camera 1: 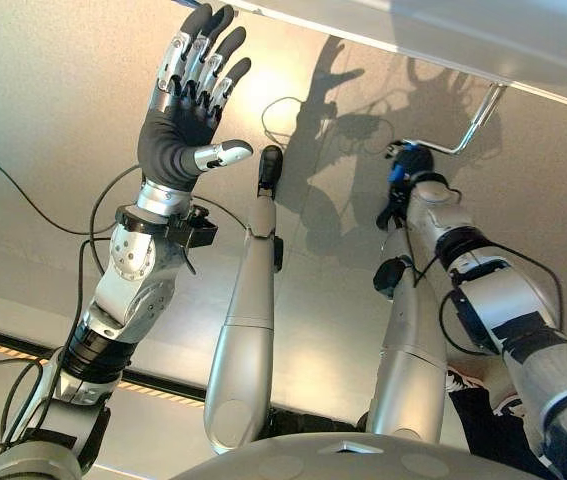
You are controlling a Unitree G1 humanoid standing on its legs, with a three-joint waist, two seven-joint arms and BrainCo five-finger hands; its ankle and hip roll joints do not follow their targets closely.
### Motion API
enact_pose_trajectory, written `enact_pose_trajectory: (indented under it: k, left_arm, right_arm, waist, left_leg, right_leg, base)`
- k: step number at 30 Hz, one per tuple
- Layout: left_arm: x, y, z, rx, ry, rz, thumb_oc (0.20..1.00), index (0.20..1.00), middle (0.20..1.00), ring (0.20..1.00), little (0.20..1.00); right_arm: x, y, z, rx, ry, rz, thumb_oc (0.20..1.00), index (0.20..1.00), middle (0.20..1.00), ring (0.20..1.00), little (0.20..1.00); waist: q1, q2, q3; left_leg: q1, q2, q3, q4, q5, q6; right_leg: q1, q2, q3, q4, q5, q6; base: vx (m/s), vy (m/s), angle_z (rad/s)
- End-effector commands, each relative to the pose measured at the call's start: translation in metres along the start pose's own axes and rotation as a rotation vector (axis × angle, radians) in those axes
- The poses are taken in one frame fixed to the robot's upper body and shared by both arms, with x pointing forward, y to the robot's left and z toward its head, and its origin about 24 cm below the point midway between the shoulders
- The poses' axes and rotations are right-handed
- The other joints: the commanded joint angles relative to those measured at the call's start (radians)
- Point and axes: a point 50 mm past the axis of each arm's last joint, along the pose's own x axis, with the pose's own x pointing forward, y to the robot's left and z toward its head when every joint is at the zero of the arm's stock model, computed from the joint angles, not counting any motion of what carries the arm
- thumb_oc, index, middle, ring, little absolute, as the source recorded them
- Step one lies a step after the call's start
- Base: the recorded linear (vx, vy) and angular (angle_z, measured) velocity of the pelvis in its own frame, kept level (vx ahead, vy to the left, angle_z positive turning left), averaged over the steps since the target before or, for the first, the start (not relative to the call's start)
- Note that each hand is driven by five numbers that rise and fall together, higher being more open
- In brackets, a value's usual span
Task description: Raise the hospital bed
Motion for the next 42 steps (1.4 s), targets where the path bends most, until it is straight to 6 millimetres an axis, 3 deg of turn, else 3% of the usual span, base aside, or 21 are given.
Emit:
enact_pose_trajectory:
  k: [1, 5, 6, 7, 8, 10, 11, 12, 14, 15, 16, 18, 22, 26, 27, 33, 39, 42]
  left_arm:
    - [0.002, -0.025, 0.023, -0.054, -0.158, -0.089, 1.000, 1.000, 1.000, 1.000, 1.000]
    - [0.002, -0.028, 0.023, -0.072, -0.161, -0.109, 1.000, 1.000, 1.000, 1.000, 1.000]
    - [0.001, -0.028, 0.023, -0.074, -0.160, -0.114, 1.000, 1.000, 1.000, 1.000, 1.000]
    - [-0.001, -0.026, 0.023, -0.072, -0.157, -0.098, 1.000, 1.000, 1.000, 1.000, 1.000]
    - [-0.001, -0.026, 0.023, -0.072, -0.156, -0.098, 1.000, 1.000, 1.000, 1.000, 1.000]
    - [-0.003, -0.024, 0.022, -0.057, -0.146, -0.089, 1.000, 1.000, 1.000, 1.000, 1.000]
    - [-0.006, -0.021, 0.023, -0.021, -0.128, -0.093, 1.000, 1.000, 1.000, 1.000, 1.000]
    - [-0.006, -0.021, 0.023, -0.022, -0.127, -0.093, 1.000, 1.000, 1.000, 1.000, 1.000]
    - [-0.013, -0.019, 0.024, -0.019, -0.111, -0.088, 1.000, 1.000, 1.000, 1.000, 1.000]
    - [-0.017, -0.018, 0.024, -0.014, -0.095, -0.092, 1.000, 1.000, 1.000, 1.000, 1.000]
    - [-0.019, -0.016, 0.024, 0.001, -0.086, -0.094, 1.000, 1.000, 1.000, 1.000, 1.000]
    - [-0.022, -0.016, 0.024, 0.009, -0.068, -0.105, 1.000, 1.000, 1.000, 1.000, 1.000]
    - [-0.033, -0.011, 0.029, 0.044, -0.029, -0.119, 1.000, 1.000, 1.000, 1.000, 1.000]
    - [-0.039, -0.002, 0.037, 0.062, -0.035, -0.087, 1.000, 1.000, 1.000, 1.000, 1.000]
    - [-0.042, -0.001, 0.039, 0.045, -0.038, -0.077, 1.000, 1.000, 1.000, 1.000, 1.000]
    - [-0.041, 0.001, 0.043, 0.035, -0.067, -0.059, 1.000, 1.000, 1.000, 1.000, 1.000]
    - [-0.039, -0.003, 0.036, -0.022, -0.063, -0.069, 1.000, 1.000, 1.000, 1.000, 1.000]
    - [-0.037, -0.006, 0.033, -0.030, -0.042, -0.093, 1.000, 1.000, 1.000, 1.000, 1.000]
  right_arm:
    - [-0.043, 0.156, 0.036, -0.111, -0.234, 0.604, 0.200, 0.200, 0.200, 0.200, 0.200]
    - [-0.063, 0.178, 0.058, -0.032, -0.342, 0.727, 0.200, 0.200, 0.200, 0.200, 0.200]
    - [-0.069, 0.182, 0.069, 0.009, -0.389, 0.755, 0.200, 0.200, 0.200, 0.200, 0.200]
    - [-0.090, 0.182, 0.101, 0.136, -0.533, 0.824, 0.200, 0.200, 0.200, 0.200, 0.200]
    - [-0.090, 0.182, 0.100, 0.136, -0.532, 0.824, 0.200, 0.200, 0.200, 0.200, 0.200]
    - [-0.108, 0.166, 0.126, 0.274, -0.669, 0.863, 0.200, 0.200, 0.200, 0.200, 0.200]
    - [-0.121, 0.139, 0.147, 0.391, -0.808, 0.857, 0.200, 0.200, 0.200, 0.200, 0.200]
    - [-0.121, 0.138, 0.146, 0.391, -0.807, 0.856, 0.200, 0.200, 0.200, 0.200, 0.200]
    - [-0.128, 0.104, 0.156, 0.562, -0.910, 0.767, 0.200, 0.200, 0.200, 0.200, 0.200]
    - [-0.133, 0.084, 0.151, 0.660, -0.938, 0.728, 0.200, 0.200, 0.200, 0.200, 0.200]
    - [-0.139, 0.069, 0.147, 0.642, -0.973, 0.698, 0.200, 0.200, 0.200, 0.200, 0.200]
    - [-0.141, 0.059, 0.138, 0.658, -0.959, 0.677, 0.200, 0.200, 0.200, 0.200, 0.200]
    - [-0.145, 0.007, 0.116, 0.626, -0.970, 0.498, 0.200, 0.200, 0.200, 0.200, 0.200]
    - [-0.148, -0.031, 0.109, 0.625, -1.008, 0.350, 0.200, 0.200, 0.200, 0.200, 0.200]
    - [-0.147, -0.049, 0.106, 0.597, -1.018, 0.242, 0.200, 0.200, 0.200, 0.200, 0.200]
    - [-0.131, -0.084, 0.092, 0.608, -0.995, -0.073, 0.200, 0.200, 0.200, 0.200, 0.200]
    - [-0.098, -0.140, 0.054, 0.457, -0.770, -0.485, 0.200, 0.200, 0.200, 0.200, 0.200]
    - [-0.083, -0.166, 0.036, 0.397, -0.622, -0.611, 0.200, 0.200, 0.200, 0.200, 0.200]
  waist:
    - [0.060, 0.111, -0.015]
    - [0.056, 0.110, -0.015]
    - [0.052, 0.111, -0.015]
    - [0.038, 0.104, -0.015]
    - [0.038, 0.103, -0.015]
    - [0.016, 0.089, -0.015]
    - [-0.006, 0.078, -0.015]
    - [-0.005, 0.078, -0.015]
    - [-0.027, 0.069, -0.015]
    - [-0.049, 0.058, -0.015]
    - [-0.067, 0.044, -0.015]
    - [-0.081, 0.036, -0.015]
    - [-0.137, -0.008, -0.015]
    - [-0.170, -0.038, -0.015]
    - [-0.179, -0.047, -0.015]
    - [-0.182, -0.041, -0.015]
    - [-0.167, -0.023, -0.015]
    - [-0.155, -0.016, -0.015]
  left_leg:
    - [-0.020, -0.074, 0.054, 0.059, -0.054, 0.030]
    - [-0.008, -0.071, 0.056, 0.044, -0.049, 0.028]
    - [-0.003, -0.070, 0.058, 0.039, -0.047, 0.027]
    - [0.010, -0.064, 0.065, 0.028, -0.043, 0.023]
    - [0.012, -0.064, 0.065, 0.028, -0.043, 0.023]
    - [0.026, -0.056, 0.075, 0.020, -0.039, 0.020]
    - [0.042, -0.050, 0.081, 0.011, -0.037, 0.020]
    - [0.045, -0.050, 0.082, 0.010, -0.037, 0.020]
    - [0.065, -0.042, 0.094, 0.007, -0.038, 0.019]
    - [0.083, -0.034, 0.104, -0.001, -0.039, 0.021]
    - [0.096, -0.026, 0.113, -0.010, -0.037, 0.020]
    - [0.110, -0.021, 0.120, -0.016, -0.038, 0.020]
    - [0.171, 0.010, 0.143, -0.051, -0.030, 0.018]
    - [0.215, 0.035, 0.151, -0.080, -0.022, 0.014]
    - [0.232, 0.048, 0.152, -0.084, -0.020, 0.011]
    - [0.258, 0.068, 0.152, -0.097, -0.013, 0.003]
    - [0.281, 0.077, 0.142, -0.138, 0.010, -0.006]
    - [0.283, 0.078, 0.141, -0.148, 0.015, -0.007]
  right_leg:
    - [0.075, -0.038, 0.013, 0.009, -0.043, 0.090]
    - [0.085, -0.034, 0.017, -0.006, -0.041, 0.087]
    - [0.085, -0.034, 0.021, -0.008, -0.040, 0.086]
    - [0.087, -0.032, 0.029, -0.014, -0.036, 0.084]
    - [0.087, -0.032, 0.030, -0.014, -0.036, 0.084]
    - [0.091, -0.029, 0.037, -0.021, -0.031, 0.084]
    - [0.098, -0.022, 0.045, -0.026, -0.031, 0.084]
    - [0.100, -0.022, 0.046, -0.026, -0.031, 0.084]
    - [0.111, -0.016, 0.058, -0.031, -0.030, 0.085]
    - [0.117, -0.009, 0.068, -0.037, -0.028, 0.085]
    - [0.123, -0.003, 0.075, -0.042, -0.026, 0.086]
    - [0.127, 0.001, 0.083, -0.046, -0.025, 0.086]
    - [0.148, 0.031, 0.105, -0.068, -0.018, 0.086]
    - [0.158, 0.055, 0.115, -0.066, -0.026, 0.083]
    - [0.159, 0.065, 0.119, -0.054, -0.037, 0.077]
    - [0.152, 0.084, 0.124, -0.014, -0.064, 0.069]
    - [0.155, 0.092, 0.114, -0.011, -0.072, 0.065]
    - [0.153, 0.091, 0.111, -0.008, -0.071, 0.066]
  base:
    - [0.01, 0.045, -0.02]
    - [0.01, 0.011, -0.03]
    - [0.01, 0.000, -0.04]
    - [0.00, 0.000, 0.00]
    - [0.00, 0.000, 0.00]
    - [0.00, 0.000, 0.00]
    - [0.01, 0.000, -0.05]
    - [0.00, -0.013, -0.05]
    - [-0.01, -0.013, -0.06]
    - [-0.02, -0.026, -0.08]
    - [-0.02, -0.027, -0.08]
    - [-0.01, -0.028, -0.11]
    - [0.00, -0.078, -0.16]
    - [0.00, -0.140, -0.21]
    - [0.01, -0.130, -0.13]
    - [0.01, -0.112, -0.10]
    - [0.00, -0.080, 0.00]
    - [0.00, -0.016, 0.00]
